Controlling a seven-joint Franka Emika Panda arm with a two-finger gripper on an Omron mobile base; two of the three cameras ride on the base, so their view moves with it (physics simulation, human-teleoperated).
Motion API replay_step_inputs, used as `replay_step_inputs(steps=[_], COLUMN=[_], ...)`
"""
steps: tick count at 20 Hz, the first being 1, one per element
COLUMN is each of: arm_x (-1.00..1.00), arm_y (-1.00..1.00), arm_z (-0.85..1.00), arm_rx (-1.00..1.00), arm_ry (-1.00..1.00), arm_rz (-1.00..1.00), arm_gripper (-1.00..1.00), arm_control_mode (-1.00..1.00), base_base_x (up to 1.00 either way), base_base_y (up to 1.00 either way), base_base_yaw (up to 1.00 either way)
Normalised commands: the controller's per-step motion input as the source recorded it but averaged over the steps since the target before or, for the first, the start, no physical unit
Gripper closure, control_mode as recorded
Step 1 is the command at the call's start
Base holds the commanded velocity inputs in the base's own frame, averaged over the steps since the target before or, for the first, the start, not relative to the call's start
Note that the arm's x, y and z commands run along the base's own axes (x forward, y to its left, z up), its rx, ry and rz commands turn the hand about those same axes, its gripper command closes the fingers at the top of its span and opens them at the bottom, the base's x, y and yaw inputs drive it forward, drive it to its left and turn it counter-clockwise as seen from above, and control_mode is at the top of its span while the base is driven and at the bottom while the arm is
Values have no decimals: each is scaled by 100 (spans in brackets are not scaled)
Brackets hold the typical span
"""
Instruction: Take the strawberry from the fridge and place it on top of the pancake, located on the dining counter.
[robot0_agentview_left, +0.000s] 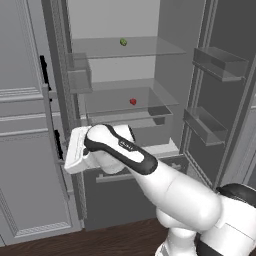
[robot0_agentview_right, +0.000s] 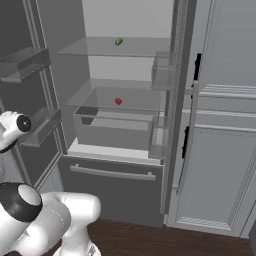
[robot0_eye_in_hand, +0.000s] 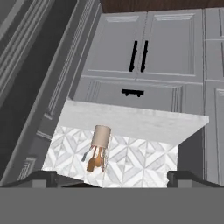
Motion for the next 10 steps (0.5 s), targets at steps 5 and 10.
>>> replay_step_inputs(steps=[5, 10], arm_x=[-7, 17], arm_y=[-98, -100], arm_z=[49, 11], arm_rx=[8, -1], arm_ry=[4, 6], arm_rz=[0, 0], arm_gripper=[-100, -100], arm_control_mode=[-100, -100], base_base_x=[0, 0], base_base_y=[0, 0], base_base_yaw=[0, 0])
